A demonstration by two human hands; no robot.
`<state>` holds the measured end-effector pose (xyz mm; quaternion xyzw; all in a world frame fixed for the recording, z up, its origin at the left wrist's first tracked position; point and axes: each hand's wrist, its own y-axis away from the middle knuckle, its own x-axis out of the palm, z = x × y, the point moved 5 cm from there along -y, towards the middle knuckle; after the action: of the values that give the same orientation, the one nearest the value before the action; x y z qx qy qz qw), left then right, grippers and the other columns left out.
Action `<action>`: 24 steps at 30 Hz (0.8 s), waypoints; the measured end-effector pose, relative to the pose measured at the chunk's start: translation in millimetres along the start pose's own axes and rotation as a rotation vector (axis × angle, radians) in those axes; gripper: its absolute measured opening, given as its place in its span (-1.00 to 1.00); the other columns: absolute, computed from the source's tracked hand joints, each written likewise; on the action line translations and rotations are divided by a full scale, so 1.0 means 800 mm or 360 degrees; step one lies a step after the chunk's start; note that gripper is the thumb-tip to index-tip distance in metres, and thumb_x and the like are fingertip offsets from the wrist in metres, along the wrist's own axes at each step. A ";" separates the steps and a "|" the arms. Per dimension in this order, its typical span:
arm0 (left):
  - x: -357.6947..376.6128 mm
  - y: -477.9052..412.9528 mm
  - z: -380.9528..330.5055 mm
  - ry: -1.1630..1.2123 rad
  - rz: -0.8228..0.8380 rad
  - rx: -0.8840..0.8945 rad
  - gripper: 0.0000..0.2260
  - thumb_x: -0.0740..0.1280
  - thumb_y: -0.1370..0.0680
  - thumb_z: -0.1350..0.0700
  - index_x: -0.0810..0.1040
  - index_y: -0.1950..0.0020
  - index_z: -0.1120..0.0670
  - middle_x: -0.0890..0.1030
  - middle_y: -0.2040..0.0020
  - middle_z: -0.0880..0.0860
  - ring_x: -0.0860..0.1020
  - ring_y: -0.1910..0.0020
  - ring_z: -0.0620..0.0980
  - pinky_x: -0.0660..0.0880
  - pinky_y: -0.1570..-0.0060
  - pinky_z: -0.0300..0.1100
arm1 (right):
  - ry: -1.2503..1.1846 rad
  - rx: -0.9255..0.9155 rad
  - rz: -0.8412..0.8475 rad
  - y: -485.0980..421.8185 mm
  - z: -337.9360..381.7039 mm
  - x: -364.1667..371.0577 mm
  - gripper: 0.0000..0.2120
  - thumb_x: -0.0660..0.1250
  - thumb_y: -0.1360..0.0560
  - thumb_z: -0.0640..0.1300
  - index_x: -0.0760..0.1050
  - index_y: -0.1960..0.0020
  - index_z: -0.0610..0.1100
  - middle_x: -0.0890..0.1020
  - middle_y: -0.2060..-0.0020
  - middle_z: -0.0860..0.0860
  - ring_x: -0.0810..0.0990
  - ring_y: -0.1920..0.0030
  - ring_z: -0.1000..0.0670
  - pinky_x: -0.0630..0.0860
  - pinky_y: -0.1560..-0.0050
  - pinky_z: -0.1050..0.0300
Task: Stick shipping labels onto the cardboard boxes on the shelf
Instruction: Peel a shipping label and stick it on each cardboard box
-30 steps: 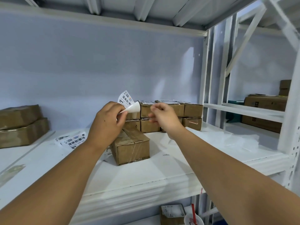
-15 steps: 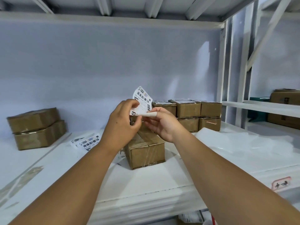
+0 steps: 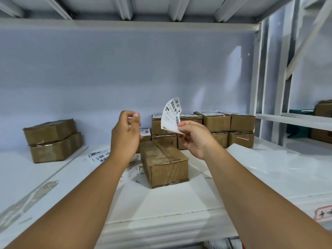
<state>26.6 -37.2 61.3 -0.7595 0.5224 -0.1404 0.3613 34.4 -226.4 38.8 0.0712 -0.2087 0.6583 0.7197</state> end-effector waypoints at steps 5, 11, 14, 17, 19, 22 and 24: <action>0.019 -0.004 0.029 0.0272 0.0239 -0.0367 -0.84 0.12 -0.62 -0.06 0.40 0.09 -0.06 0.65 0.12 0.10 0.61 0.22 0.04 0.53 0.12 -0.09 | 0.0117 0.0146 0.0116 0.017 0.003 0.011 -0.85 0.28 -0.49 -0.38 0.55 0.20 -0.21 0.54 0.39 -0.06 0.43 0.40 0.05 0.40 0.52 0.35; 0.019 -0.001 0.032 0.0247 0.0227 -0.0353 -0.60 0.00 -0.61 -0.21 0.47 0.03 0.04 0.65 0.21 0.11 0.65 0.24 0.03 0.54 0.11 -0.10 | 0.0498 0.0161 0.0156 0.025 0.007 0.007 -0.87 0.30 -0.48 -0.38 0.61 0.18 -0.26 0.57 0.35 -0.08 0.47 0.40 0.05 0.39 0.54 0.37; 0.019 0.001 0.027 0.0153 0.0289 -0.0332 -0.66 0.12 -0.60 -0.17 0.50 0.02 0.07 0.67 0.17 0.09 0.64 0.25 -0.02 0.55 0.15 -0.16 | 0.0619 0.0182 0.0191 0.029 0.008 0.000 -0.88 0.30 -0.47 -0.39 0.62 0.13 -0.29 0.57 0.36 -0.10 0.50 0.47 0.07 0.37 0.55 0.38; 0.019 0.001 0.025 0.0025 0.0296 -0.0304 -0.77 0.25 -0.57 -0.07 0.51 -0.06 0.07 0.67 0.08 0.04 0.61 0.26 -0.13 0.51 0.34 -0.31 | 0.0690 0.0216 0.0253 0.034 0.006 0.001 -0.88 0.31 -0.47 -0.39 0.62 0.09 -0.30 0.56 0.42 -0.06 0.49 0.51 0.12 0.39 0.54 0.38; 0.019 0.000 0.027 -0.0006 0.0301 -0.0302 -0.84 0.31 -0.55 0.01 0.51 -0.07 0.04 0.65 0.08 0.04 0.61 0.17 -0.09 0.51 0.30 -0.27 | 0.0721 0.0236 0.0282 0.038 0.004 0.004 -0.88 0.32 -0.47 -0.38 0.62 0.06 -0.31 0.55 0.46 -0.03 0.49 0.51 0.15 0.41 0.53 0.38; 0.017 -0.001 0.031 -0.0035 0.0300 -0.0312 -0.88 0.33 -0.54 0.12 0.50 -0.06 0.00 0.66 0.13 0.04 0.61 0.07 0.00 0.51 0.24 -0.15 | 0.0692 0.0238 0.0295 0.040 0.006 0.005 -0.89 0.32 -0.47 -0.37 0.62 0.06 -0.31 0.56 0.51 -0.02 0.50 0.52 0.14 0.43 0.51 0.38; 0.017 -0.002 0.032 -0.0078 0.0297 -0.0291 -0.86 0.33 -0.54 0.15 0.50 -0.07 0.01 0.65 0.15 0.03 0.59 0.07 0.00 0.47 0.28 -0.22 | 0.0656 0.0232 0.0302 0.041 0.007 0.006 -0.89 0.31 -0.48 -0.37 0.61 0.10 -0.30 0.55 0.51 -0.03 0.50 0.52 0.13 0.44 0.50 0.37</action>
<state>48.7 -38.4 42.2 -0.7407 0.5923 -0.0393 0.3148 1.2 -219.8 40.2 -0.0328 -0.0152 0.7371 0.6748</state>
